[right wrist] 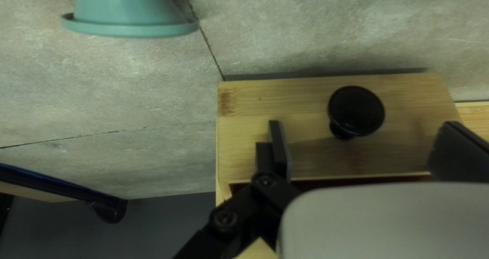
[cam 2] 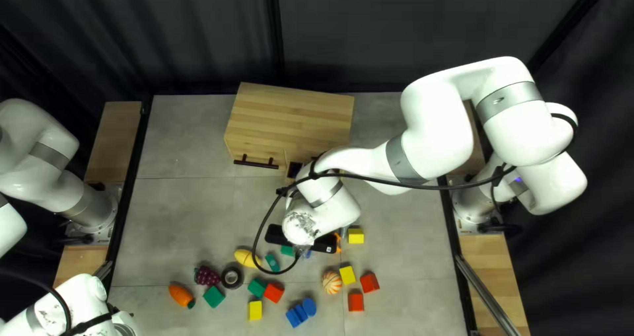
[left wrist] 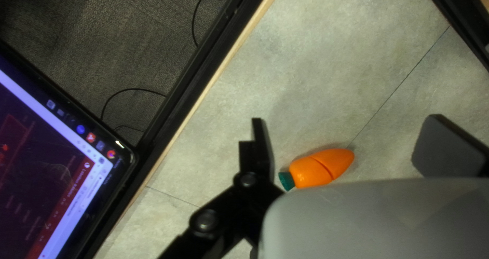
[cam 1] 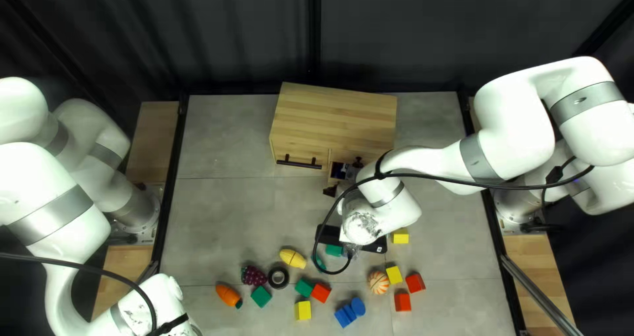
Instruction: Open drawers and place objects into drawer and close
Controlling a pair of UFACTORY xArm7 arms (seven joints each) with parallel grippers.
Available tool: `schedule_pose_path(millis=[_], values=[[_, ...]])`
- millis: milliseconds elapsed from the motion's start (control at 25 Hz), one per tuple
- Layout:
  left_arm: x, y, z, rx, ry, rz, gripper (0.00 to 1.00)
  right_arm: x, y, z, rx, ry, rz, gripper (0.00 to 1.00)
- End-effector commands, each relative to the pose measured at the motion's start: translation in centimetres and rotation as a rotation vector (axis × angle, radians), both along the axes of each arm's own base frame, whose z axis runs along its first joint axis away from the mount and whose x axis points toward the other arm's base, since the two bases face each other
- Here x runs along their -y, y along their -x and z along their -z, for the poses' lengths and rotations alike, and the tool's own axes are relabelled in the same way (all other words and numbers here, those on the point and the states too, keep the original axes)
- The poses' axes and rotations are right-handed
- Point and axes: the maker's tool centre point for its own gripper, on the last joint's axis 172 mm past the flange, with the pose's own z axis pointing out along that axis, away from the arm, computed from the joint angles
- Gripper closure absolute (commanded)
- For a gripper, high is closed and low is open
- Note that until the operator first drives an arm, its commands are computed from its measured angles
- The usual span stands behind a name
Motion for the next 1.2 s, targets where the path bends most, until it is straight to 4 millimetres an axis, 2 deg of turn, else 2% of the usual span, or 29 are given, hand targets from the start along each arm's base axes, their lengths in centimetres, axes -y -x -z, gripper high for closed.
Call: schedule_pose_path(millis=[40,840,1200], values=[[0.0,0.0,0.0,0.0,0.0,0.0,0.0,0.4,0.1,-0.1,-0.003,0.007,-0.01,0.0],[0.0,0.0,0.0,0.0,0.0,0.0,0.0,1.7,0.5,0.3,-0.024,0.037,-0.023,0.0],[0.0,0.0,0.0,0.0,0.0,0.0,0.0,3.1,1.0,0.1,-0.018,0.046,-0.015,0.0]])
